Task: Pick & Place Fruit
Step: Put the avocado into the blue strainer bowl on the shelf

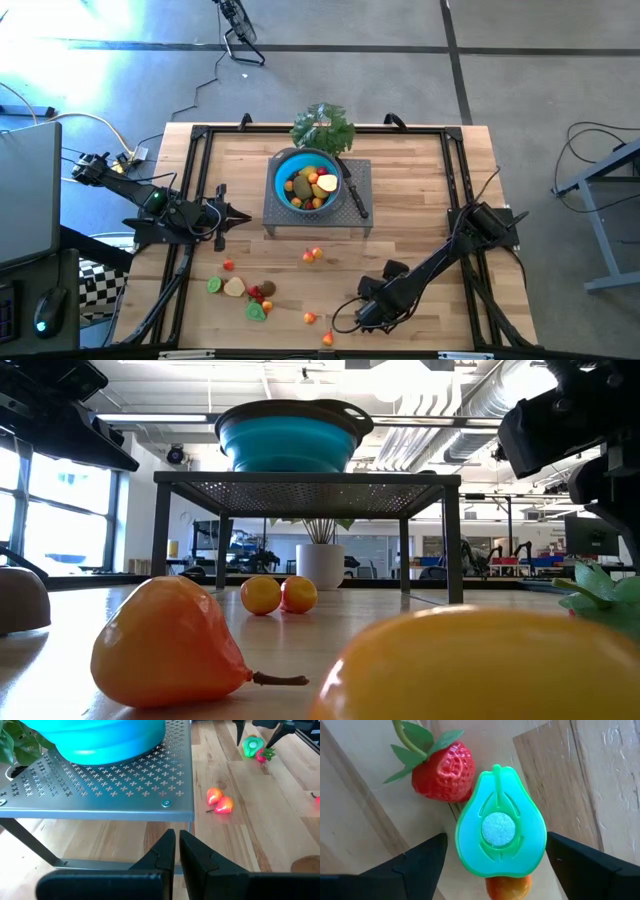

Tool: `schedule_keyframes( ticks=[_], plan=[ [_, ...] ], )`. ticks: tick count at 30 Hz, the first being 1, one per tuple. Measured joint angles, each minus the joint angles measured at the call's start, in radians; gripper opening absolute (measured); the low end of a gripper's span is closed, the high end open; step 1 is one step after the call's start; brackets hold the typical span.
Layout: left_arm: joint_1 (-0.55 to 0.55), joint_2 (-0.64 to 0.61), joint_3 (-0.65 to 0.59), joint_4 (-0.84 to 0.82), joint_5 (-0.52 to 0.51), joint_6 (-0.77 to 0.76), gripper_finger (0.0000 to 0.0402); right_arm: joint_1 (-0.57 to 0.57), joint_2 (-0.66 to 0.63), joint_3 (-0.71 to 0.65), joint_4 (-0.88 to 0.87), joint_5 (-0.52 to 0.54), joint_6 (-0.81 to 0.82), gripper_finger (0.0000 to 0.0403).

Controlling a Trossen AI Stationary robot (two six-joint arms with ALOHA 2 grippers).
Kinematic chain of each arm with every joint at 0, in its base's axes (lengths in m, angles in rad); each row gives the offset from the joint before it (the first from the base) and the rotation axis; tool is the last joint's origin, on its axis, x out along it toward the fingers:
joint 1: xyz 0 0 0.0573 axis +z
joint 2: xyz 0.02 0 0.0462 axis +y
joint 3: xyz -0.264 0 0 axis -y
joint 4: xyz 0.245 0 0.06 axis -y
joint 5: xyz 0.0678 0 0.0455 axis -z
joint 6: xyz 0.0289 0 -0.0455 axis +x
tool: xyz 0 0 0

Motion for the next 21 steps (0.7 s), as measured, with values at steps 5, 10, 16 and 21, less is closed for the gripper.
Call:
schedule_keyframes(
  ticks=[5,10,16,21],
  plan=[
    [0.0,0.0,0.0,0.0,0.0,0.0,0.0022,0.0,0.0,0.0,0.011,-0.001,-0.005,0.0301],
    [0.0,0.0,0.0,0.0,0.0,0.0,0.0022,0.0,0.001,-0.001,0.026,-0.002,-0.004,0.0263],
    [0.0,0.0,0.0,0.0,0.0,0.0,0.0022,0.0,0.001,-0.001,0.038,-0.002,0.016,0.0236],
    [0.0,0.0,0.0,0.0,0.0,0.0,0.0022,0.0,0.002,-0.001,0.043,0.0,0.061,0.0223]
  ],
)
